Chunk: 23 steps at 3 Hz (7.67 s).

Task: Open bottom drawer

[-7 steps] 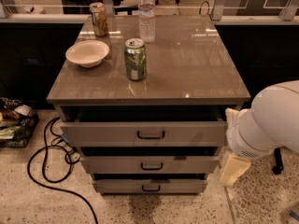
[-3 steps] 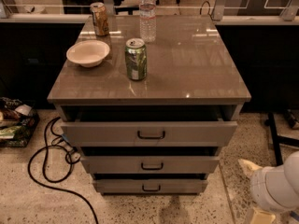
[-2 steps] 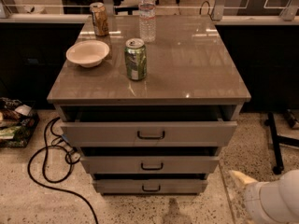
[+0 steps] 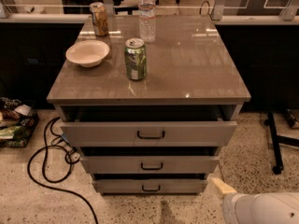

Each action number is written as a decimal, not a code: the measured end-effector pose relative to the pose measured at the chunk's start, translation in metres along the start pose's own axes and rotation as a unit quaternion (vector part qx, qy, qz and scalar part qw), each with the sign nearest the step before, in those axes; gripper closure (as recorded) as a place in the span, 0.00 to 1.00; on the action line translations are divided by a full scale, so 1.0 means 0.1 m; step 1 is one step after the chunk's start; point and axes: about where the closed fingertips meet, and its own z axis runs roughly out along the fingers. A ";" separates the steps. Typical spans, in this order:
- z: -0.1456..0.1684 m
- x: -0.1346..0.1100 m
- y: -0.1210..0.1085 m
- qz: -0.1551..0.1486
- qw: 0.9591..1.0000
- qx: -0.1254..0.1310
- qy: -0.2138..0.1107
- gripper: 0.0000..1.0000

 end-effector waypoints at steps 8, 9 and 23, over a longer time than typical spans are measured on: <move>1.91 -0.04 -0.50 0.001 0.998 -0.045 0.036 0.00; 1.91 -0.04 -0.50 0.001 0.998 -0.045 0.036 0.00; 4.16 0.31 -0.73 0.070 0.997 -0.006 0.043 0.16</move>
Offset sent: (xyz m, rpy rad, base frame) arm 0.0065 0.0028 0.0005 0.0109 -0.0211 -0.0318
